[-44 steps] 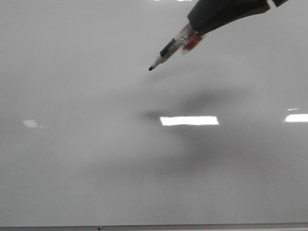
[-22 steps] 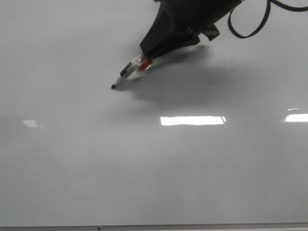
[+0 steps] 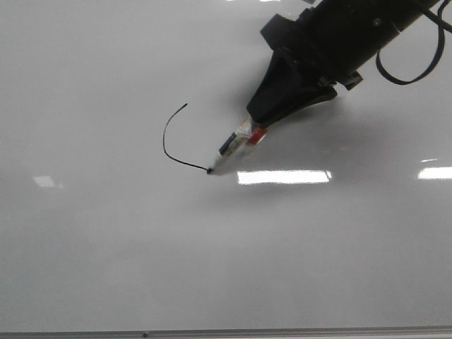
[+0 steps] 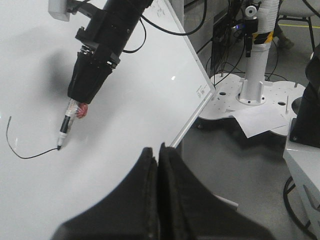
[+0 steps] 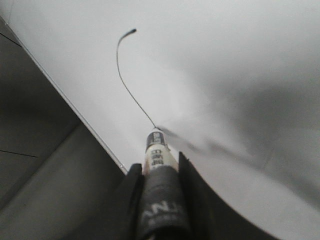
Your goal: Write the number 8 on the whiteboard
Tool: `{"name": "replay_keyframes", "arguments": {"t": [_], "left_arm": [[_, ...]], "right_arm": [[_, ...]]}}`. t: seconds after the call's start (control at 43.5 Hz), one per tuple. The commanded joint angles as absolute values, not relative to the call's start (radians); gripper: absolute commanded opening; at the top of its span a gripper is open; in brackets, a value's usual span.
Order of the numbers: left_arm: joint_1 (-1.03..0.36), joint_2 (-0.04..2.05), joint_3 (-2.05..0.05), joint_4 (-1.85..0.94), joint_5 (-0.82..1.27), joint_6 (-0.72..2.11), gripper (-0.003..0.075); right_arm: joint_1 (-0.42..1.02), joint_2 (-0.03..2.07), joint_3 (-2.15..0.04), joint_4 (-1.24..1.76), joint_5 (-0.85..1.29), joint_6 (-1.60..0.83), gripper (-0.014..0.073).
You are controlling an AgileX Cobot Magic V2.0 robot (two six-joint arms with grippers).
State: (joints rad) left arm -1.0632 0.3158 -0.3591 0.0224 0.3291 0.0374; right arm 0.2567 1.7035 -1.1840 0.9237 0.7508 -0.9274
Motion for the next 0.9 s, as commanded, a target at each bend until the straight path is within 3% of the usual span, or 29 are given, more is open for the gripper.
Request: {"name": "replay_keyframes", "arguments": {"t": [0.0,0.528,0.873], "left_arm": [[-1.065,0.321,-0.385,0.013,0.241,0.028,-0.0021],[-1.065,0.321,-0.379,0.013,0.248,0.028,-0.0021],[-1.065,0.321,-0.379,0.013,0.246,0.028,-0.0021]], "right_arm": [[0.241,1.652,-1.174,0.922,0.700,-0.939,-0.0062],[0.429,1.729,-1.113,1.094,0.552,-1.022,-0.0062],[0.434,1.730,-1.160,1.252,0.540,-1.115,-0.0062]]}}
